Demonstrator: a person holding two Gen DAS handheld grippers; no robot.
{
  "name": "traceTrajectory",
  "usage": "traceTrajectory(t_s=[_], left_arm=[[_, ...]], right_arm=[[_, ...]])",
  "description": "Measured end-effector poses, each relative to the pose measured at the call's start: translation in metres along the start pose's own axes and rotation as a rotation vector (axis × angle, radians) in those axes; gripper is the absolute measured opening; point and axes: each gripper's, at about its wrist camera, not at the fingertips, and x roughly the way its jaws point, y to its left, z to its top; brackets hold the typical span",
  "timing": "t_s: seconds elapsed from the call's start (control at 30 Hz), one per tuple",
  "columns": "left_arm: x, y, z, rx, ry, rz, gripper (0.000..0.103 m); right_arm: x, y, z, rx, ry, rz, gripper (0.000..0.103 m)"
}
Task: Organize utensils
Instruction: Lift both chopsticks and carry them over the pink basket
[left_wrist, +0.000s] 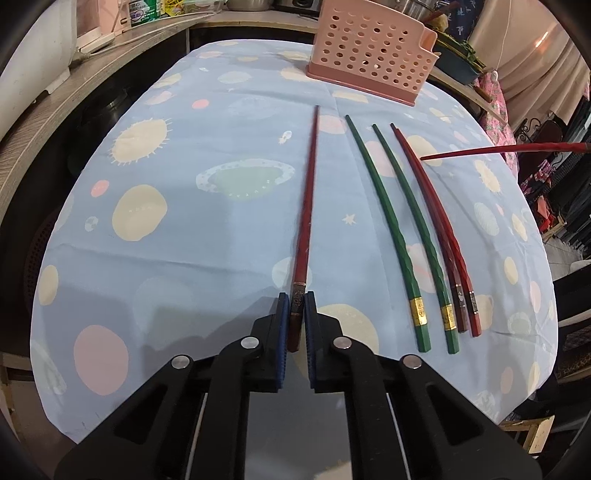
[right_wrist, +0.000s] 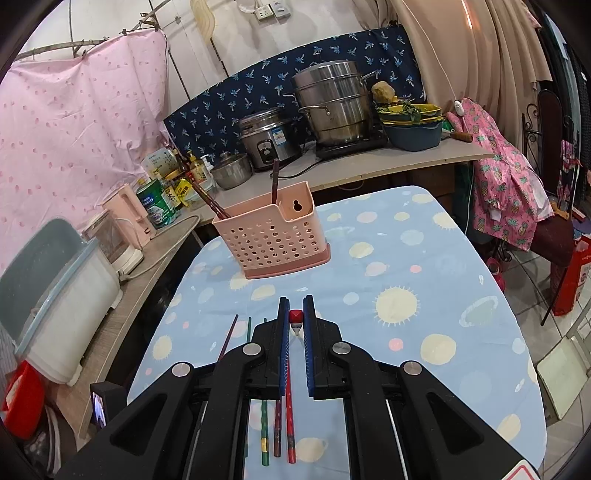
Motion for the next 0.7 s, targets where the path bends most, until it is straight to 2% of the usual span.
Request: traceTrajectory(t_s=[0.17,0.3,0.53,0.7], left_arm=[[-0.022,-0.003,0.007,-0.002,-0.044,-0.017,0.007],[-0.051,-0.005,0.024,-0.015,-0.109,-0.041,0.007],[-0.11,-0.011,0.073,-0.025,-0.256,-0.051,0.007],[-0.137,-0.013,0.114,-0.039,-0.337,-0.054,0.007]], right_arm=[[-0.004,0.0,0.0,0.002,-0.01,-0.001,0.007],[-0.008,0.0,0.007,0.0,-0.028,0.0,0.007],[-0.011,0.003,0.03,-0.004,-0.069,0.018,0.007],[-0.009,0.005,0.05,0.01,-0.091,0.041,0.007]])
